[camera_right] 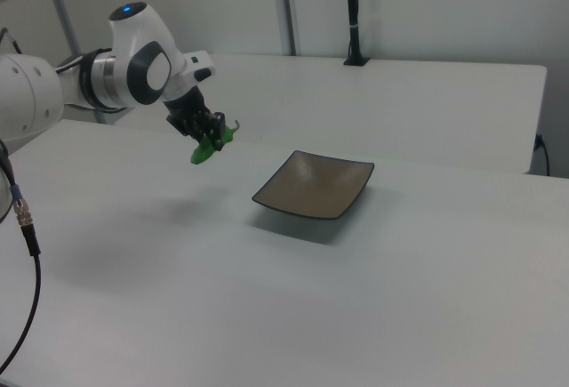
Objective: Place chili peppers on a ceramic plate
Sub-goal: 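Lift the chili pepper and carry it over the brown plate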
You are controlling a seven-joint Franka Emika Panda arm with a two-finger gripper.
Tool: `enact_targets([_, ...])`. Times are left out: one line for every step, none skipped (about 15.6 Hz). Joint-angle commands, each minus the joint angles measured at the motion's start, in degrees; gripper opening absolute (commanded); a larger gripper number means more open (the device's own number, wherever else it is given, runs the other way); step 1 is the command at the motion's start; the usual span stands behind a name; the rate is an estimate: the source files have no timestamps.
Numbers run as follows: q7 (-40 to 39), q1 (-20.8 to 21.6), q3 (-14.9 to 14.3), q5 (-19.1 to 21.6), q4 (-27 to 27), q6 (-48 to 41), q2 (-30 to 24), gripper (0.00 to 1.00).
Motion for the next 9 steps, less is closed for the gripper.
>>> enact_targets([-2.5, -0.7, -2.6, -0.7, -2.7, -1.8, -2.8, 0.17])
enact_targets([-4.3, -1.0, -4.1, -0.5, -2.8, -1.8, -3.3, 0.17])
enact_targets([-5.7, -1.5, -4.9, 0.0, -2.7, -1.6, -3.3, 0.17])
enact_targets([-6.5, -1.8, -5.6, 0.1, -2.6, -1.2, -3.2, 0.17])
enact_targets([-7.2, -2.2, -6.3, 0.2, -2.6, -0.9, -3.1, 0.17])
enact_targets([-8.0, -2.8, -6.5, 0.2, -2.5, -0.9, -3.1, 0.17])
enact_targets([-8.7, -3.2, -6.6, 0.2, -2.4, -0.8, -3.1, 0.17])
enact_targets([-8.7, -3.6, -6.6, 0.2, -2.2, -0.8, -3.0, 0.17])
enact_targets([-8.9, -3.8, -6.6, 0.2, -2.1, -0.7, -2.9, 0.17])
